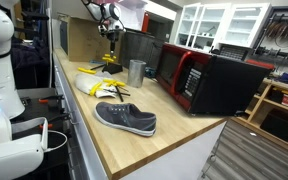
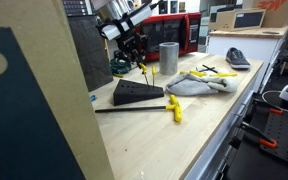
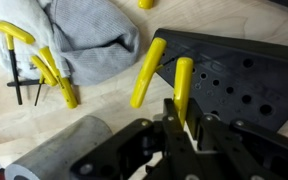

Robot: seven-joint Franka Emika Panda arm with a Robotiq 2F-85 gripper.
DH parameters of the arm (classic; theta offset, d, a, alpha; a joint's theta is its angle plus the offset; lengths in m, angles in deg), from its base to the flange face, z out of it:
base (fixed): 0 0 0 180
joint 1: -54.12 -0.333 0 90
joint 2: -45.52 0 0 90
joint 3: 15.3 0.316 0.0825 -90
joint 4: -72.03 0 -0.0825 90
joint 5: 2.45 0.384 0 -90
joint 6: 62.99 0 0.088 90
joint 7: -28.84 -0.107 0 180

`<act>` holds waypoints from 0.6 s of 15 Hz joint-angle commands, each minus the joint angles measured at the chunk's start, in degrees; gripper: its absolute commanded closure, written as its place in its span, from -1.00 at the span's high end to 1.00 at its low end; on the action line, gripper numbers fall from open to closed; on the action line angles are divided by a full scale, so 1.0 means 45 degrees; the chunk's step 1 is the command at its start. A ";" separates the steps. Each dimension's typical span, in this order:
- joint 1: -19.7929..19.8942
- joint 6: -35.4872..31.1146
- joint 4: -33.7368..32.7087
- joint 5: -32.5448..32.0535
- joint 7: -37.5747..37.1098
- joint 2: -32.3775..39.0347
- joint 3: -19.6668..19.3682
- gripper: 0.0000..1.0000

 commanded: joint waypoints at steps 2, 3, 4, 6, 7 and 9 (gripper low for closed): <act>-0.0256 -0.0899 0.1241 -0.0722 0.0110 -0.0704 0.0013 -0.92; -0.0272 -0.1049 0.1487 -0.0842 0.0098 -0.0845 0.0032 -0.92; -0.0292 -0.1155 0.1685 -0.0937 0.0077 -0.0962 0.0050 -0.92; -0.0301 -0.1477 0.2151 -0.1075 0.0023 -0.1233 0.0080 -0.92; -0.0286 -0.1640 0.2395 -0.1133 -0.0014 -0.1390 0.0094 -0.92; -0.0226 -0.1971 0.2872 -0.1153 -0.0106 -0.1738 0.0123 -0.37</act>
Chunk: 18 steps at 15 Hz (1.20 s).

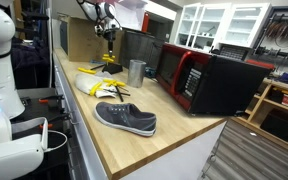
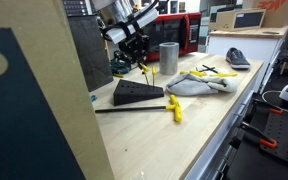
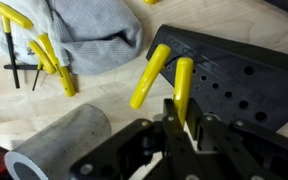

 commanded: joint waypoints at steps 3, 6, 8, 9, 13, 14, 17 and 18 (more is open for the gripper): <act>0.0271 -0.1365 0.2047 -0.0224 -0.0220 -0.1287 0.0083 0.12; 0.0412 -0.1779 0.2609 -0.0203 -0.0281 -0.1593 0.0086 0.57; 0.0511 -0.1937 0.2861 -0.0166 -0.0315 -0.1776 0.0097 0.87; 0.0555 -0.1998 0.2922 -0.0135 -0.0336 -0.1881 0.0111 0.97; 0.0659 -0.1820 0.2734 -0.0068 -0.0381 -0.2220 0.0153 1.00; 0.0693 -0.1729 0.2620 -0.0026 -0.0382 -0.2278 0.0162 1.00; 0.0784 -0.1437 0.2321 -0.0018 0.0014 -0.2428 0.0239 1.00; 0.0818 -0.1297 0.2237 0.0008 0.0213 -0.2477 0.0264 1.00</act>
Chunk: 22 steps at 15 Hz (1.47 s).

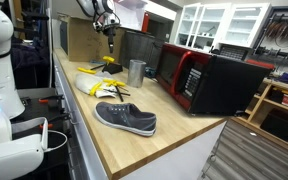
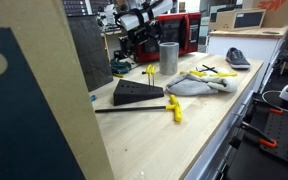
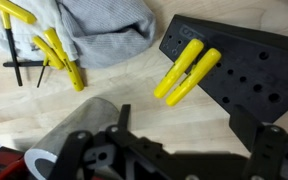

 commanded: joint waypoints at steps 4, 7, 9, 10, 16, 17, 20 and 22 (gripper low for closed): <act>0.0390 0.0305 0.0192 -0.0355 0.2597 -0.0971 0.0500 1.00; 0.0457 -0.0167 0.0883 -0.1178 0.4222 -0.1906 0.0621 1.00; 0.0539 -0.0583 0.1586 -0.1888 0.5012 -0.2758 0.0699 1.00; 0.0603 -0.0890 0.2013 -0.2313 0.5265 -0.3219 0.0759 1.00; 0.1268 -0.2988 0.4539 -0.2854 0.6035 -0.5949 0.1196 1.00; 0.1403 -0.3473 0.4974 -0.2653 0.6136 -0.6377 0.1229 1.00; 0.1623 -0.4388 0.5770 -0.0338 0.7929 -0.7369 0.0878 1.00; 0.1729 -0.3974 0.5837 0.1981 0.9618 -0.7621 0.0498 1.00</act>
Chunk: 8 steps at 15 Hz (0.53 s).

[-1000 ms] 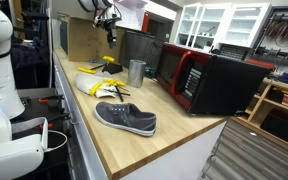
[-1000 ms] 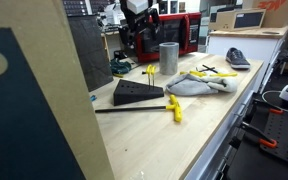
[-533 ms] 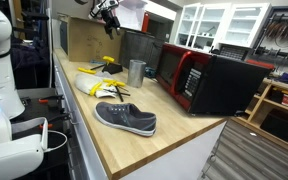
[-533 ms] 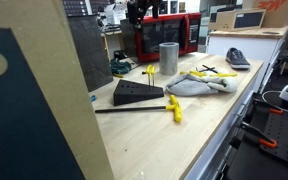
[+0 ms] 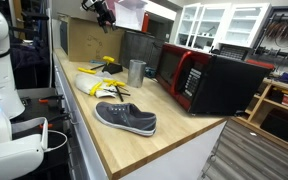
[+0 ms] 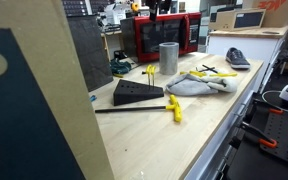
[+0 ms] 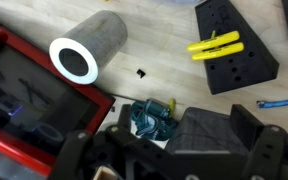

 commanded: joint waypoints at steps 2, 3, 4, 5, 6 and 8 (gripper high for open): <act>0.0429 0.0798 0.0411 0.3985 0.3327 -0.0973 -0.0691 1.00; 0.0556 0.1168 0.0286 0.4392 0.3818 -0.0997 -0.0778 1.00; 0.0674 0.1728 0.0090 0.4828 0.4306 -0.0944 -0.0899 1.00; 0.0823 0.2349 -0.0109 0.5075 0.4542 -0.0905 -0.0961 1.00; 0.0983 0.3074 -0.0349 0.5313 0.4696 -0.0824 -0.1044 1.00; 0.1247 0.4260 -0.0685 0.5591 0.4927 -0.0822 -0.1176 1.00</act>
